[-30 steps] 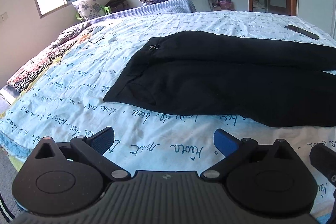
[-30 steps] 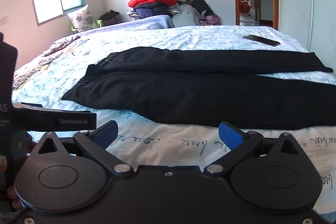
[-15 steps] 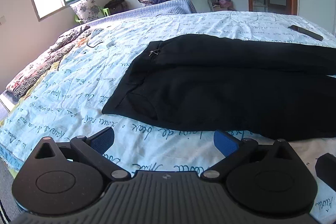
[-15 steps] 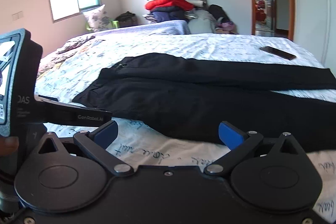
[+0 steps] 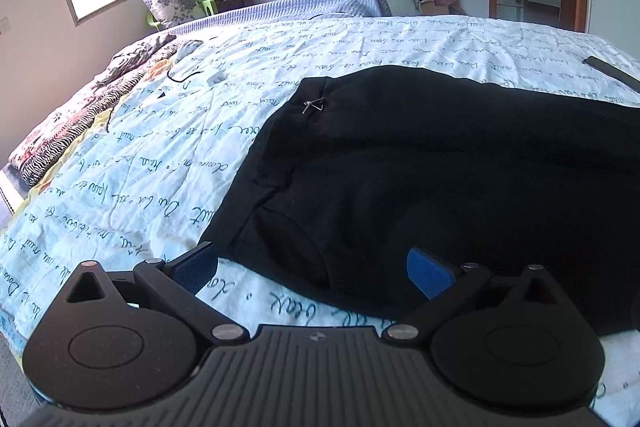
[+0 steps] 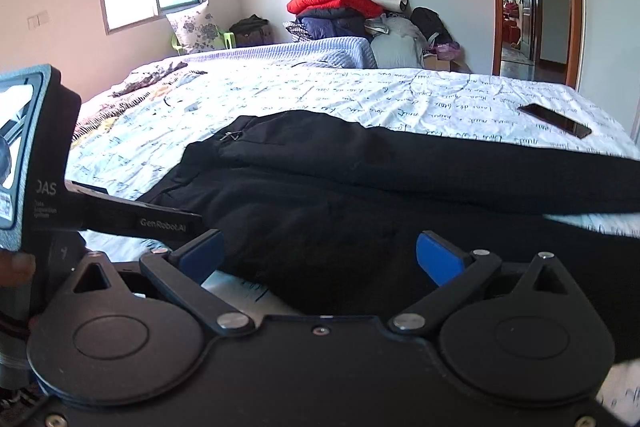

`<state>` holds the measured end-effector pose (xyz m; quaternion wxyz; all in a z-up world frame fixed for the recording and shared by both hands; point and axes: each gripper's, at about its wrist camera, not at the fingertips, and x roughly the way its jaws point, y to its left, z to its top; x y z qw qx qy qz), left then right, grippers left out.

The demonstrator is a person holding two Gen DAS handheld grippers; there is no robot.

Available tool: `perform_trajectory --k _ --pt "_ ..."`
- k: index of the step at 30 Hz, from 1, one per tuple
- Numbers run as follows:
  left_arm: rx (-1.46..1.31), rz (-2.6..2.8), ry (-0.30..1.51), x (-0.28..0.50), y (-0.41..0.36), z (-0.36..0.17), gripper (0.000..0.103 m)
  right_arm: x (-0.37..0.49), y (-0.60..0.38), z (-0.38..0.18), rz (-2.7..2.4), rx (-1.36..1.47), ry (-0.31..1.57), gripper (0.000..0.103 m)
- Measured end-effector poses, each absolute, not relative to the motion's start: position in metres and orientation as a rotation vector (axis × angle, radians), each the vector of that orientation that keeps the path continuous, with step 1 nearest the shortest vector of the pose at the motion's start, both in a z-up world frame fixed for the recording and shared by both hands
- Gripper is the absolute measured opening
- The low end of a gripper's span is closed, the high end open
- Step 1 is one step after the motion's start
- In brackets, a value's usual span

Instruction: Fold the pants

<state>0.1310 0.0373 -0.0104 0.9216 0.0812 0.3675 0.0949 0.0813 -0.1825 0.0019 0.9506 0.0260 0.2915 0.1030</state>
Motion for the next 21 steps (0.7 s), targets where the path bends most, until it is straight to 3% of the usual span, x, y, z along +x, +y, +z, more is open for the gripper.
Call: perform_trajectory --k 10,15,21 --pt "0.328 0.173 0.629 0.202 0.077 0.024 0.102 0.162 -0.191 0.019 0.370 -0.145 0.505 0.103" --pt "0.304 -0.025 0.653 0.282 0.112 0.030 0.102 0.257 -0.210 0.010 0.499 -0.142 0.593 0.103" --pt "0.403 -0.234 0.679 0.361 0.125 -0.005 0.097 0.361 -0.228 -0.024 0.573 -0.087 0.766 0.098"
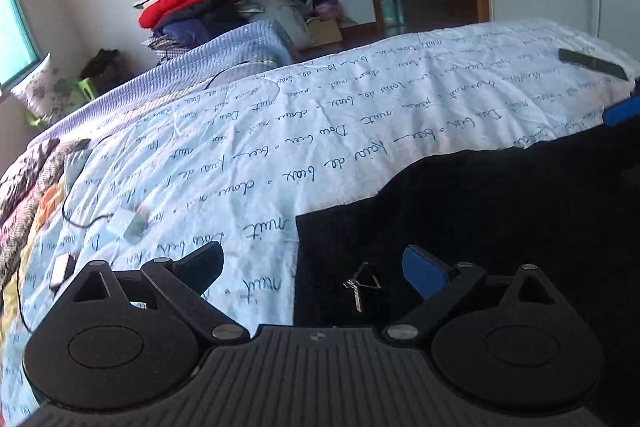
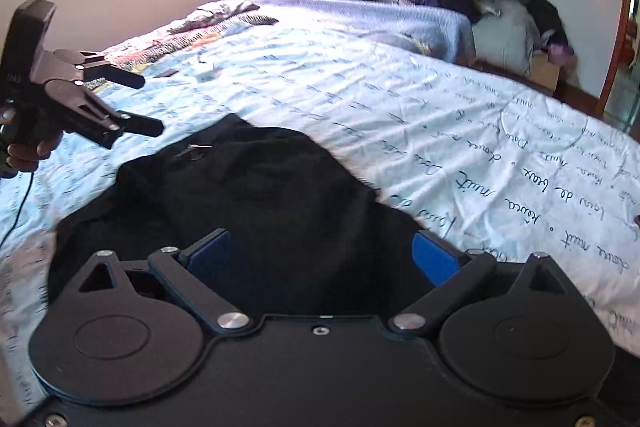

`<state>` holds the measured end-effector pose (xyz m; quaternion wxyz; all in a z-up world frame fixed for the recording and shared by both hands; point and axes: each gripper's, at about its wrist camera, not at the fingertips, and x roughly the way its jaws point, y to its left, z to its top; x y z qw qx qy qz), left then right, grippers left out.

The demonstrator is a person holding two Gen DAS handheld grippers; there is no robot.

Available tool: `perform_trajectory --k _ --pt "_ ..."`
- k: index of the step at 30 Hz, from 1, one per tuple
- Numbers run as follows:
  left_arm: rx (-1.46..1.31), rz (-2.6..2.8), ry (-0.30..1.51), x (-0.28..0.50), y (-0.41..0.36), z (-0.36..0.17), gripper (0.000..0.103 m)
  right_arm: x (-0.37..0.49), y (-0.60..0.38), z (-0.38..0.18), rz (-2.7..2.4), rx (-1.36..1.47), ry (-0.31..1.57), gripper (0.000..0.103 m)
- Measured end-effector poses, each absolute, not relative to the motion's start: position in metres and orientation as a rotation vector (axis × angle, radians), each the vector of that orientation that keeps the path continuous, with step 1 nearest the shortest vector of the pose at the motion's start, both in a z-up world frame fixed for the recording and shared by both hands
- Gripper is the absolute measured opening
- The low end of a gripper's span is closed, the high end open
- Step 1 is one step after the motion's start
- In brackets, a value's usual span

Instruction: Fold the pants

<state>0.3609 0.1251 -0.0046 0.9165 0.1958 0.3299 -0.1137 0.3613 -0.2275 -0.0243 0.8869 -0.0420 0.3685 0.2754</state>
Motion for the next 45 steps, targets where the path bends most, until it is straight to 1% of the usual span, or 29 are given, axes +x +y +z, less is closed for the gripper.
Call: perform_trajectory --k 3,6,9,12,13,15,16,18,20,22,24,25,27,29,31,33,35,39,42,45 --pt "0.430 -0.308 0.695 0.388 0.135 -0.022 0.097 0.394 -0.234 -0.037 0.577 -0.108 0.802 0.096" --pt "0.372 -0.375 0.712 0.413 0.143 -0.031 0.096 0.415 -0.235 -0.043 0.616 -0.114 0.817 0.096" --pt "0.302 -0.454 0.729 0.436 0.149 -0.039 0.095 0.434 -0.224 -0.047 0.677 -0.121 0.836 0.096" --pt "0.290 -0.505 0.748 0.451 0.145 -0.049 0.095 0.451 -0.205 -0.050 0.751 -0.107 0.862 0.096" --pt "0.294 -0.527 0.755 0.454 0.143 -0.052 0.095 0.457 -0.199 -0.051 0.775 -0.098 0.872 0.094" --pt "0.304 -0.555 0.763 0.459 0.138 -0.060 0.094 0.470 -0.186 -0.056 0.821 -0.082 0.912 0.074" --pt "0.303 -0.571 0.765 0.460 0.137 -0.063 0.094 0.477 -0.180 -0.060 0.831 -0.087 0.936 0.071" --pt "0.289 -0.600 0.769 0.461 0.137 -0.068 0.094 0.485 -0.170 -0.068 0.844 -0.116 0.974 0.069" --pt "0.270 -0.611 0.782 0.465 0.138 -0.073 0.097 0.489 -0.164 -0.071 0.870 -0.132 0.984 0.067" --pt "0.230 -0.614 0.810 0.472 0.141 -0.077 0.098 0.487 -0.160 -0.068 0.896 -0.136 0.979 0.057" --pt "0.184 -0.619 0.820 0.474 0.147 -0.077 0.095 0.482 -0.156 -0.063 0.917 -0.154 0.963 0.027" --pt "0.162 -0.621 0.828 0.475 0.149 -0.076 0.092 0.477 -0.153 -0.060 0.910 -0.189 0.942 0.022" --pt "0.135 -0.612 0.836 0.474 0.152 -0.072 0.081 0.467 -0.147 -0.056 0.892 -0.271 0.903 0.014" --pt "0.093 -0.594 0.845 0.472 0.157 -0.066 0.053 0.457 -0.143 -0.052 0.867 -0.328 0.870 0.010" --pt "0.026 -0.596 0.863 0.470 0.163 -0.060 0.044 0.449 -0.143 -0.048 0.838 -0.360 0.834 0.009" --pt "0.028 -0.570 0.848 0.461 0.162 -0.053 0.042 0.442 -0.141 -0.043 0.803 -0.384 0.790 0.008" --pt "0.084 -0.531 0.788 0.444 0.154 -0.041 0.040 0.432 -0.139 -0.037 0.761 -0.423 0.735 0.007" --pt "0.214 -0.468 0.607 0.411 0.144 -0.011 0.040 0.402 -0.124 -0.017 0.644 -0.551 0.577 0.007" --pt "0.315 -0.424 0.545 0.391 0.138 0.002 0.040 0.369 -0.114 0.000 0.589 -0.622 0.462 0.007" --pt "0.391 -0.419 0.442 0.347 0.138 0.016 0.040 0.324 -0.107 0.013 0.587 -0.659 0.394 0.006"
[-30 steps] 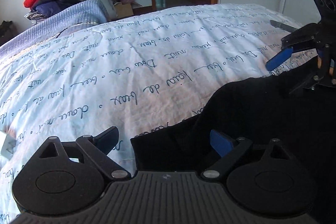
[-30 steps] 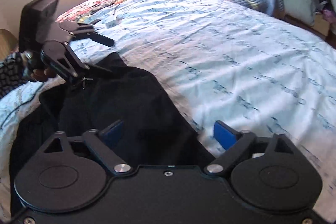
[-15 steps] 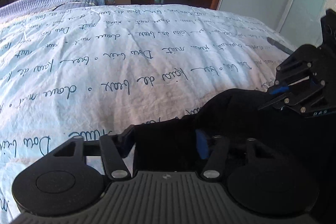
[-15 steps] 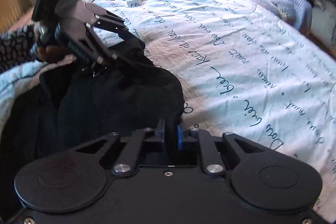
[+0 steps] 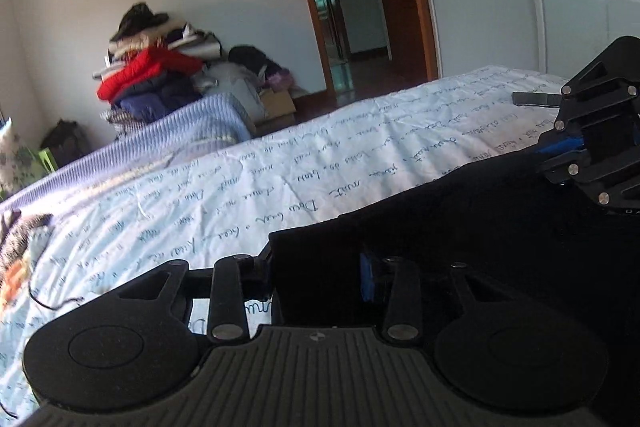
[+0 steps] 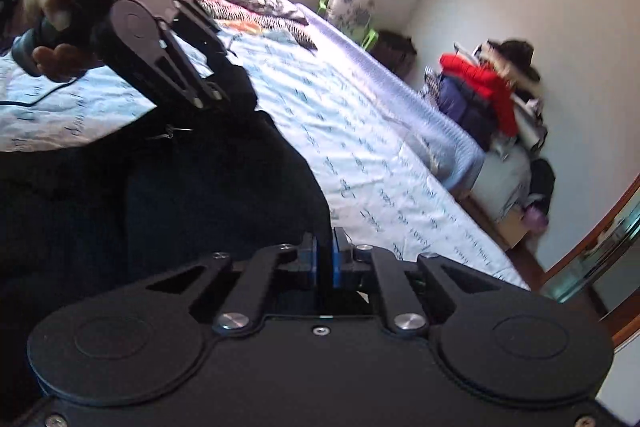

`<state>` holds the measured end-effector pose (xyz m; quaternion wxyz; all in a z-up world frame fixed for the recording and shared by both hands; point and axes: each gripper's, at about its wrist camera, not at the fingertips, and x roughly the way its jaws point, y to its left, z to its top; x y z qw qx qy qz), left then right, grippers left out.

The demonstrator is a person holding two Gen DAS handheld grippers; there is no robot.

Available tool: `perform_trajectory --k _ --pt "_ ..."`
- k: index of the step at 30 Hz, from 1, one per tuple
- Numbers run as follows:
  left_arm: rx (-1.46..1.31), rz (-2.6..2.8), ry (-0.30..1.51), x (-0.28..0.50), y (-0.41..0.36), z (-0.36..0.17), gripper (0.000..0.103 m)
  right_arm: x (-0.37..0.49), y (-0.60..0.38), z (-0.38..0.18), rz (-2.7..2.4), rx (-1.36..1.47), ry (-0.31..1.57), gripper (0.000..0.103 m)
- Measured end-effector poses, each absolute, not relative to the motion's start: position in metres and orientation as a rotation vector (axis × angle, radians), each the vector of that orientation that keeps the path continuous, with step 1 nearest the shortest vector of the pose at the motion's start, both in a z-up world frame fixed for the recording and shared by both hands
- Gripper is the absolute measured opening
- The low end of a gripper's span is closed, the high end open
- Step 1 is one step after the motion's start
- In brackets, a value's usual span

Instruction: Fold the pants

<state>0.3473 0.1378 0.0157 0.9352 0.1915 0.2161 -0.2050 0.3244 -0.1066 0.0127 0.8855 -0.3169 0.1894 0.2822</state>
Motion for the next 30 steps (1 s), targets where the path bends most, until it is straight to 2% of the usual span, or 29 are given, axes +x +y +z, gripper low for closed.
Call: perform_trajectory --k 6,11,17,22,25,30 --pt "0.462 -0.460 0.378 0.250 0.150 0.024 0.040 0.236 -0.100 0.013 0.692 -0.695 0.375 0.006" --pt "0.505 -0.465 0.436 0.186 0.158 -0.009 0.040 0.181 -0.082 -0.008 0.811 -0.722 0.423 0.006" --pt "0.536 -0.408 0.553 0.162 0.172 -0.053 0.040 0.145 -0.061 -0.050 0.826 -0.842 0.432 0.006" --pt "0.541 -0.363 0.607 0.149 0.192 -0.047 0.047 0.135 -0.063 -0.056 0.800 -0.896 0.417 0.006" --pt "0.541 -0.299 0.635 0.146 0.205 -0.041 0.047 0.129 -0.058 -0.063 0.786 -0.908 0.412 0.007" --pt "0.367 -0.286 0.582 0.149 0.197 -0.011 0.051 0.125 -0.055 -0.067 0.769 -0.883 0.413 0.008"
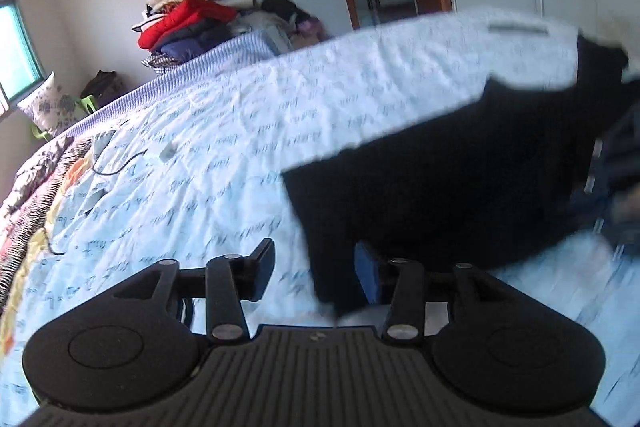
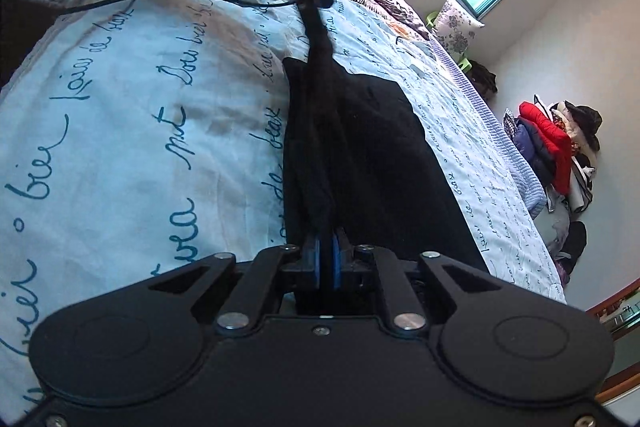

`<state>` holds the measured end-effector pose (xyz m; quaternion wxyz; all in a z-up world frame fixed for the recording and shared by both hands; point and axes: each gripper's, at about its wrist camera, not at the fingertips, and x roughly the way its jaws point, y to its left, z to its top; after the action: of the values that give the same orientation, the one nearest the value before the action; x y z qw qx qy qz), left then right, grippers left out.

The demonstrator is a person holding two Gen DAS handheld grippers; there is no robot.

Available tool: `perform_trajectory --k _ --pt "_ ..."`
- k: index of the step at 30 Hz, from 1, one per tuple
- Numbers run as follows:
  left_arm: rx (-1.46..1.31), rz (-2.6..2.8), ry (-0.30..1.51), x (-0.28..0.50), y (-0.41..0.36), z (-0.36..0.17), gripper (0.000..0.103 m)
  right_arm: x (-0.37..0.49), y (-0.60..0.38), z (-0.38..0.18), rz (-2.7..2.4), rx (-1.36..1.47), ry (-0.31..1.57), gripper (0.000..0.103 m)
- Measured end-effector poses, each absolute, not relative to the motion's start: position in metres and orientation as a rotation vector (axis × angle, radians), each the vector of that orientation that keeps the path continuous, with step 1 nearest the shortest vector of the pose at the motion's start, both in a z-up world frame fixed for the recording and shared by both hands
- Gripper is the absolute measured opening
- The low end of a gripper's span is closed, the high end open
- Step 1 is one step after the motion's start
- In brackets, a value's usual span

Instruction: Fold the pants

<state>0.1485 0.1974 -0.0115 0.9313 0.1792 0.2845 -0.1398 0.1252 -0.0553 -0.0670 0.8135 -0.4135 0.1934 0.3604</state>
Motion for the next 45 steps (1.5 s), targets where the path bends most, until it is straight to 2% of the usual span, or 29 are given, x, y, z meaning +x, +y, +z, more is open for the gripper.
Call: perform_trajectory --k 2,6,13,19,22,24,25,26,27,28,29,30,33,45 --pt "0.325 -0.301 0.555 0.153 0.176 -0.004 0.056 0.123 -0.056 -0.067 0.767 -0.877 0.423 0.010" --pt "0.320 -0.369 0.541 0.157 0.123 -0.002 0.057 0.108 -0.077 -0.049 0.791 -0.846 0.435 0.011" --pt "0.331 -0.623 0.597 0.149 0.037 -0.018 0.058 0.143 -0.193 -0.012 0.619 -0.593 0.593 0.011" --pt "0.326 -0.768 0.707 0.160 -0.017 -0.043 0.061 0.187 -0.238 -0.026 0.704 -0.710 0.657 0.012" --pt "0.312 -0.793 0.763 0.165 -0.029 -0.052 0.061 0.210 -0.231 -0.027 0.816 -0.788 0.711 0.022" --pt "0.301 -0.811 0.783 0.164 -0.033 -0.053 0.055 0.224 -0.230 -0.027 0.897 -0.826 0.741 0.034" --pt "0.295 -0.823 0.783 0.162 -0.033 -0.052 0.040 0.231 -0.231 -0.029 0.933 -0.845 0.752 0.037" --pt "0.297 -0.827 0.780 0.160 -0.034 -0.051 0.033 0.236 -0.229 -0.029 0.961 -0.860 0.761 0.042" --pt "0.304 -0.824 0.772 0.159 -0.034 -0.050 0.026 0.241 -0.228 -0.030 0.987 -0.863 0.787 0.042" --pt "0.318 -0.816 0.759 0.157 -0.034 -0.050 0.016 0.246 -0.226 -0.031 1.009 -0.854 0.829 0.041" --pt "0.331 -0.814 0.748 0.154 -0.034 -0.049 0.008 0.248 -0.225 -0.030 1.028 -0.845 0.867 0.033" --pt "0.341 -0.810 0.736 0.152 -0.033 -0.049 0.005 0.248 -0.224 -0.029 1.046 -0.843 0.889 0.019" --pt "0.341 -0.820 0.717 0.147 -0.027 -0.047 0.003 0.229 -0.227 -0.024 1.021 -0.880 0.879 0.008" --pt "0.483 -0.885 0.679 0.114 -0.026 -0.051 0.003 0.095 -0.236 -0.025 0.842 -0.744 0.783 0.007"
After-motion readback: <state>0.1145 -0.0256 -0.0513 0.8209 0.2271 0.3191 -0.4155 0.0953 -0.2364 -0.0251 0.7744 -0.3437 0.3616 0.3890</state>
